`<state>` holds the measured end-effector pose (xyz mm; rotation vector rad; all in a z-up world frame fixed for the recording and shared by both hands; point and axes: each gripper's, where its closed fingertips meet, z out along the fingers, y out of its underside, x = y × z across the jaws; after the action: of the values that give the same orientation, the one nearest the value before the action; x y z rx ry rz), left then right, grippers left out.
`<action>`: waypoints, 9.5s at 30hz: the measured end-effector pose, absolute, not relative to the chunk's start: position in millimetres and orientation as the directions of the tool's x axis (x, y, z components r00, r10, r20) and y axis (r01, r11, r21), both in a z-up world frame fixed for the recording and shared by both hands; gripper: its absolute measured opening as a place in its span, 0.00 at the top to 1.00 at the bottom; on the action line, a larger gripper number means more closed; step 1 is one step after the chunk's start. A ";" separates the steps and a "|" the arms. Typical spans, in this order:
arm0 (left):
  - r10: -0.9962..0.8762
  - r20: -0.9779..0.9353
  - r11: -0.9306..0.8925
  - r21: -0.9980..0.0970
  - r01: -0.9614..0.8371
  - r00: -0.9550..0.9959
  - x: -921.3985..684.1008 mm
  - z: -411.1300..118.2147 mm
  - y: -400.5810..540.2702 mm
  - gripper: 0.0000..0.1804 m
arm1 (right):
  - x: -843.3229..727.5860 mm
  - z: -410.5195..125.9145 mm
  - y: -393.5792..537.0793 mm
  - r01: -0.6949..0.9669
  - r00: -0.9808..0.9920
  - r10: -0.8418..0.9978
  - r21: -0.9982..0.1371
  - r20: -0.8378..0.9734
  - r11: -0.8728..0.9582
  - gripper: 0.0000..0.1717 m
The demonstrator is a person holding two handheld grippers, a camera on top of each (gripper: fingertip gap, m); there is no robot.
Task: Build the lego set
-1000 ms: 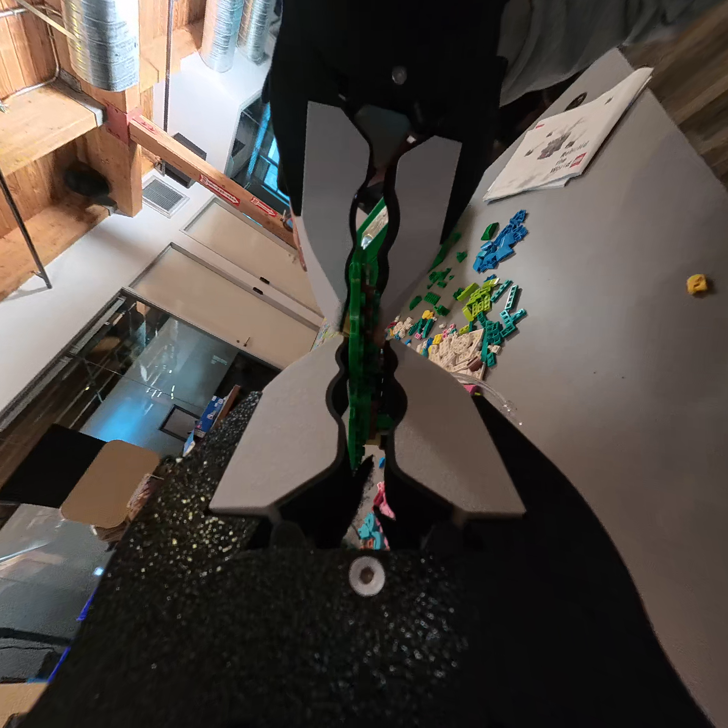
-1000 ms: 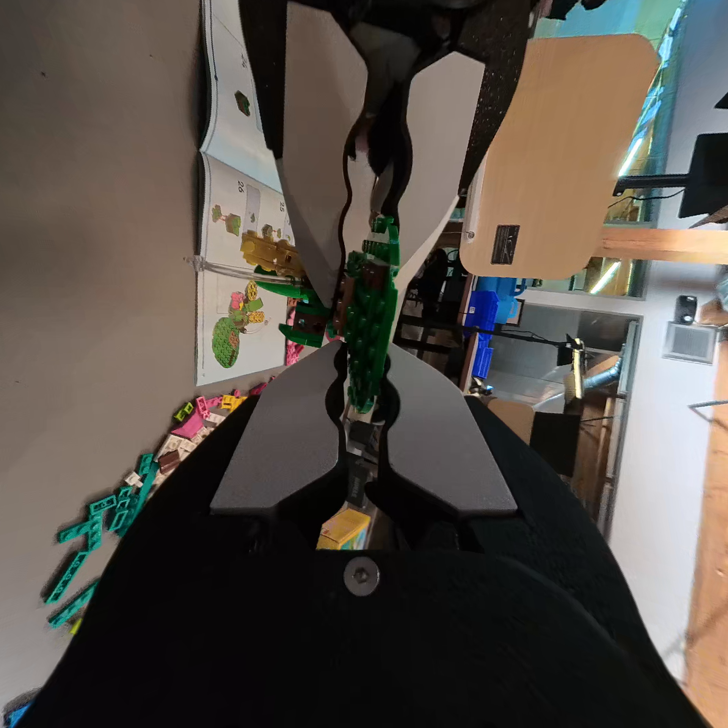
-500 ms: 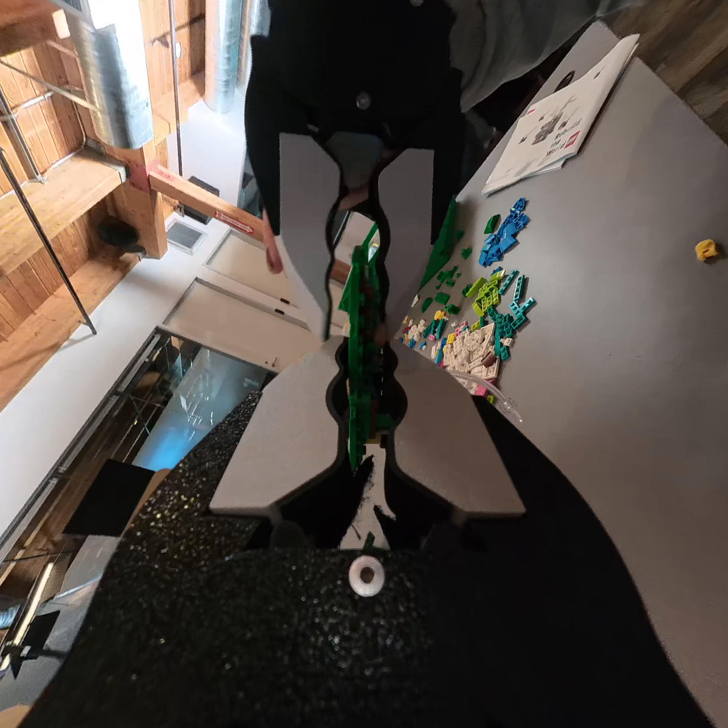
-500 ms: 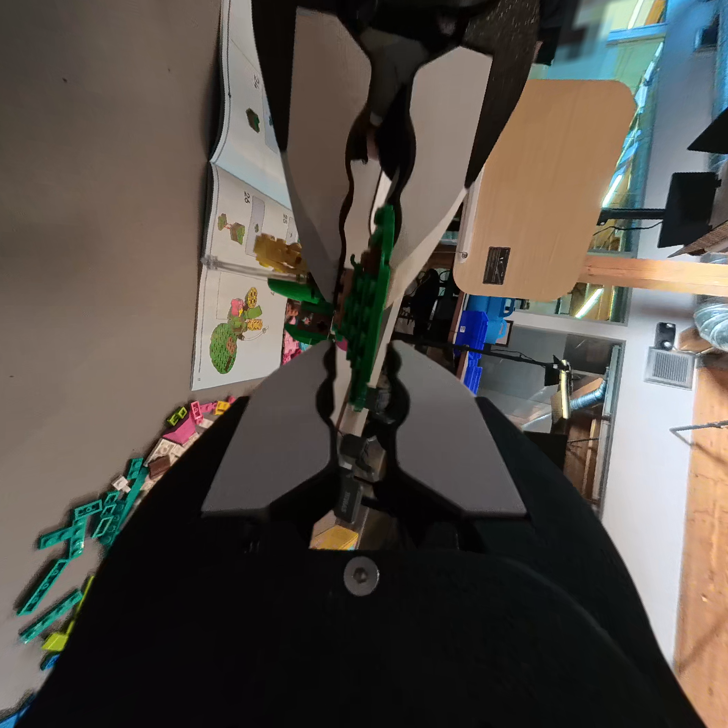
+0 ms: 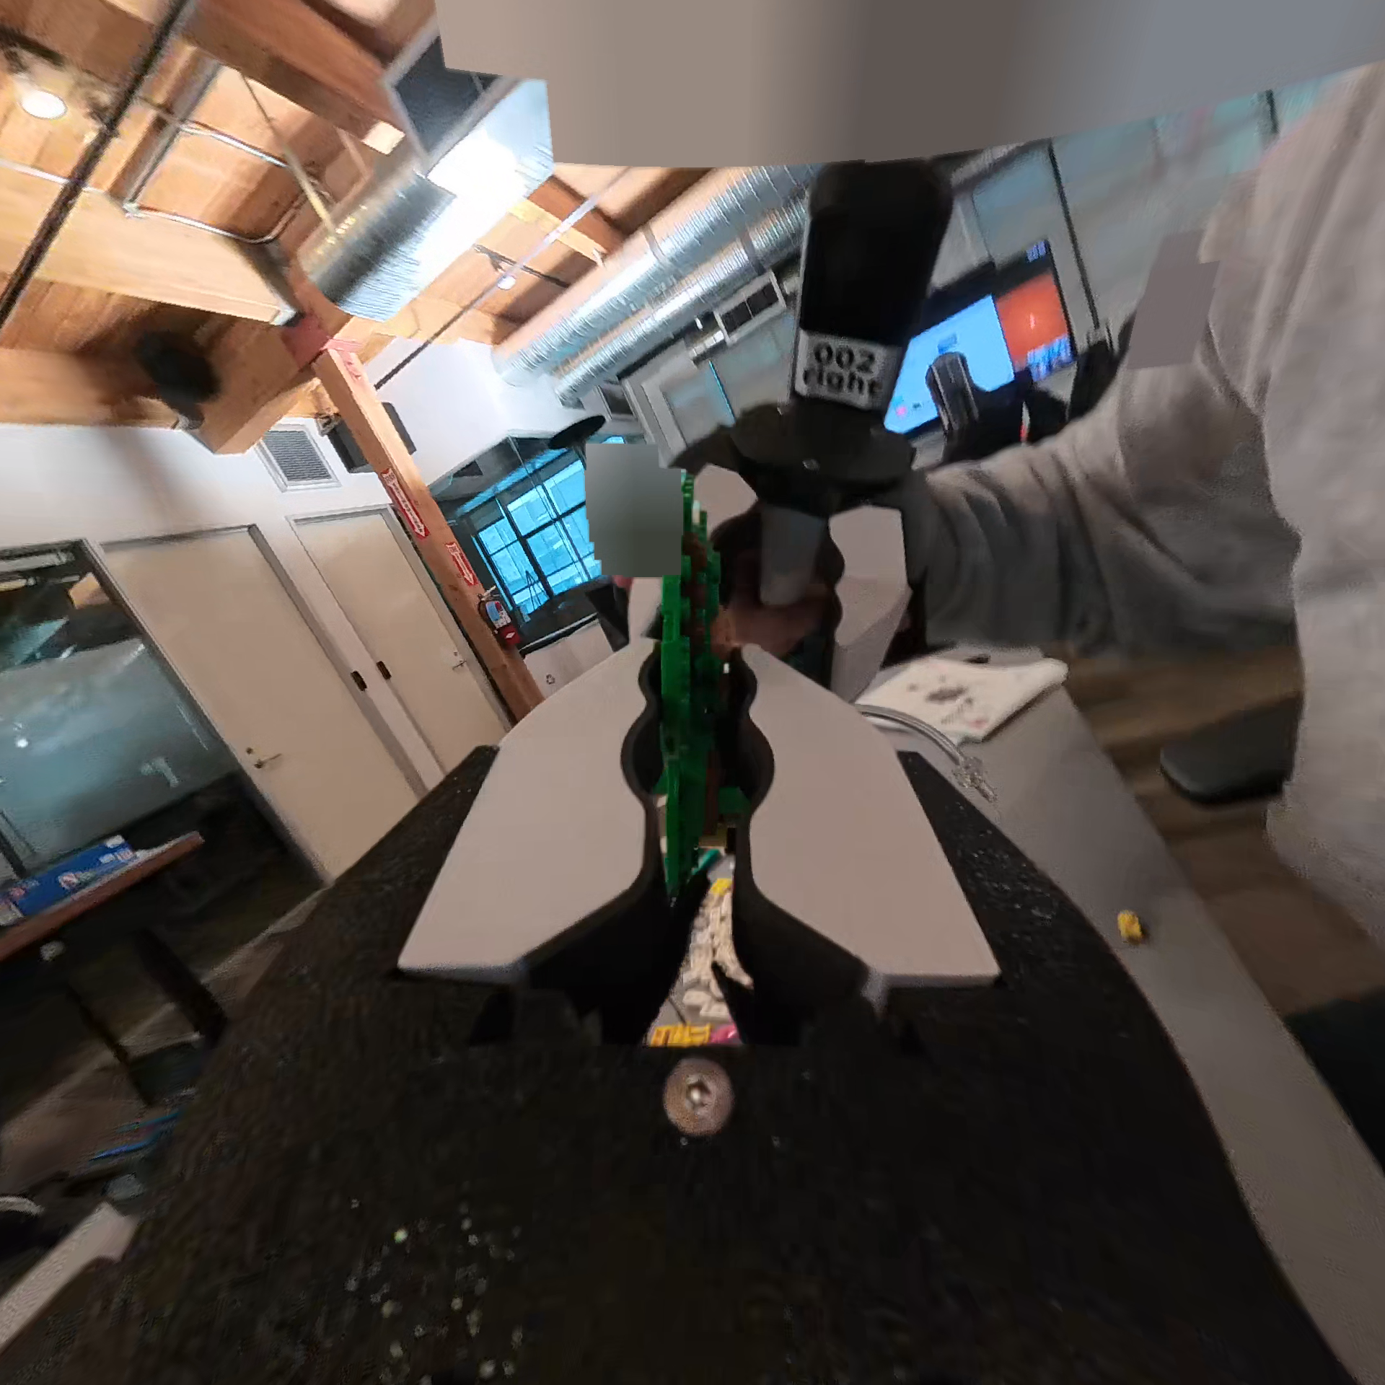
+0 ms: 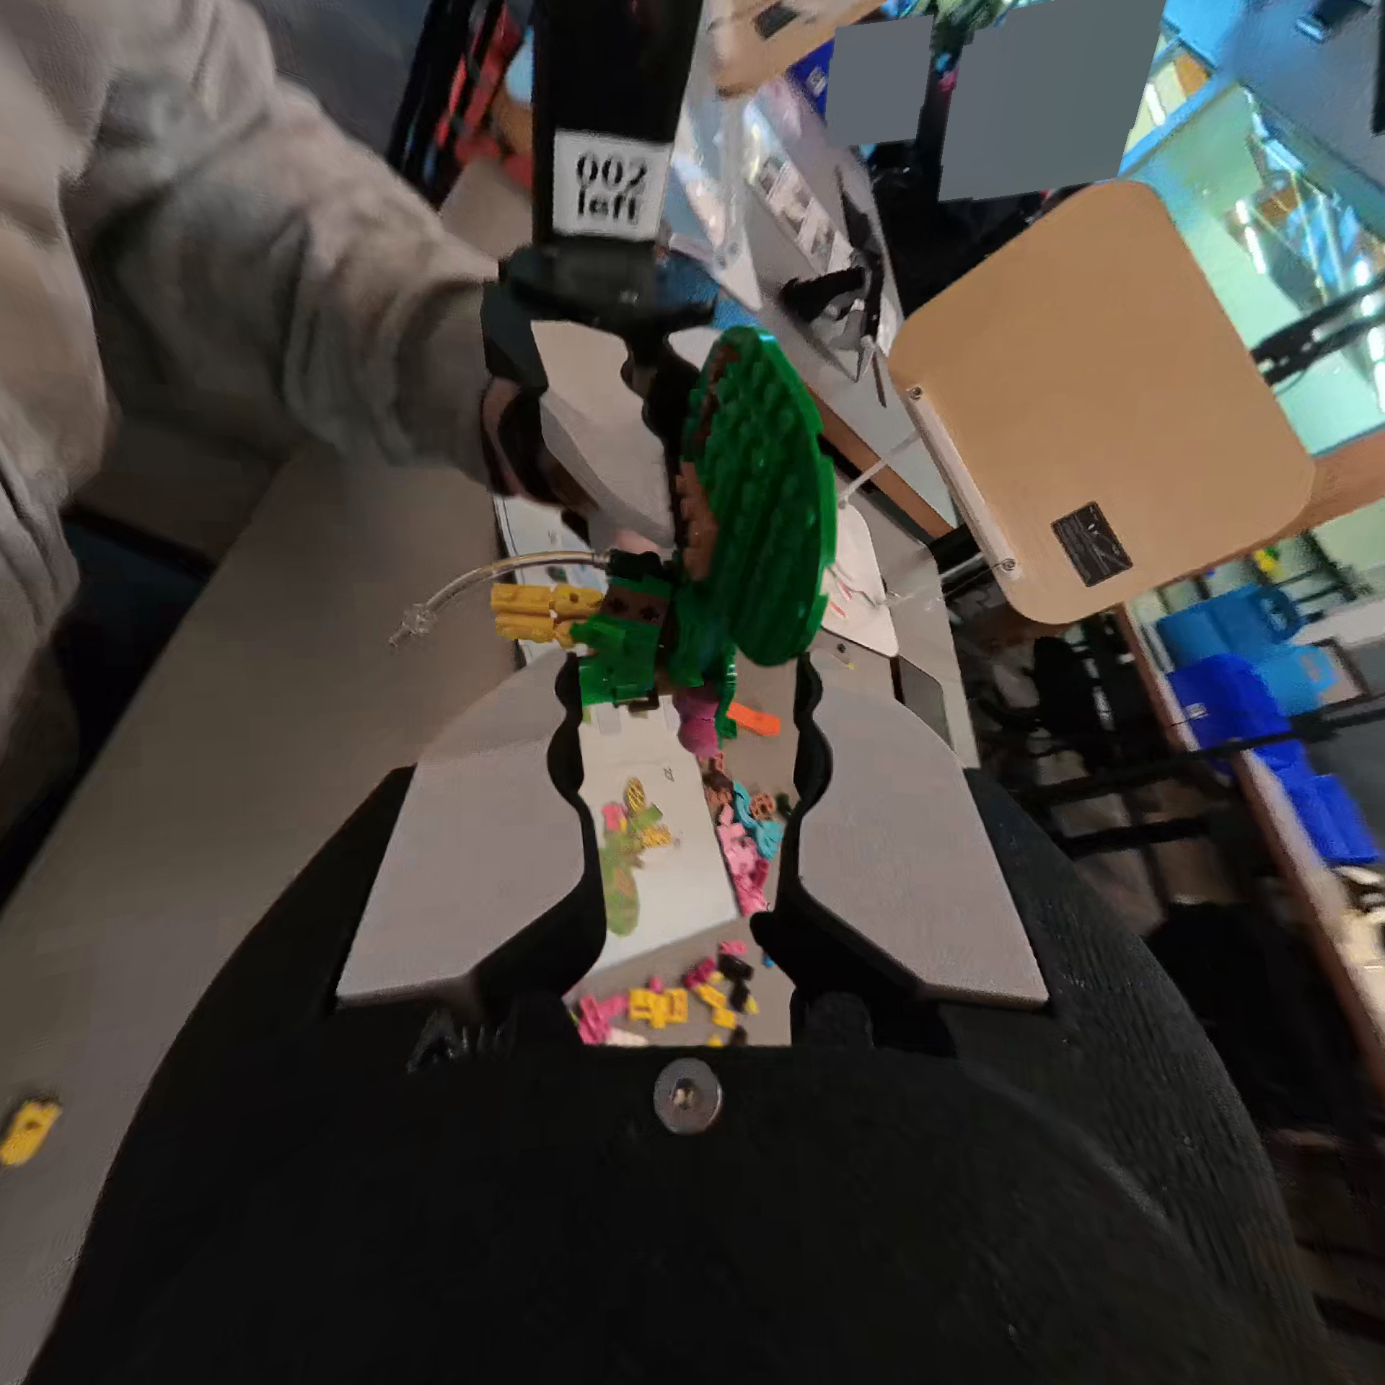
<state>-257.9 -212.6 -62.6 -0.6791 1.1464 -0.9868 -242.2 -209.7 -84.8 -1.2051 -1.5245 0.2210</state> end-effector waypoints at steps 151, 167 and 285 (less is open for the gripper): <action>-0.968 -0.176 0.116 -0.947 0.300 -0.179 -256.6 -132.1 -186.5 0.92 | -256.2 -149.1 -190.8 0.056 0.350 0.898 -0.963 0.265 0.263 0.71; -0.961 -0.160 0.088 -0.950 0.299 -0.225 -257.0 -132.6 -188.2 0.92 | -255.5 -148.6 -197.6 0.022 0.300 0.923 -0.969 0.241 0.245 0.74; -0.938 -0.300 0.319 -0.943 -0.096 -0.174 -280.1 -116.8 -204.9 0.46 | -96.7 -251.6 -221.7 -0.529 0.791 -0.055 -0.636 -0.610 -0.562 0.73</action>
<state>-280.1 -204.9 -116.8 -0.9765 1.5481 -1.0184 -96.7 -221.7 -251.6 -2.0928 0.4323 0.6792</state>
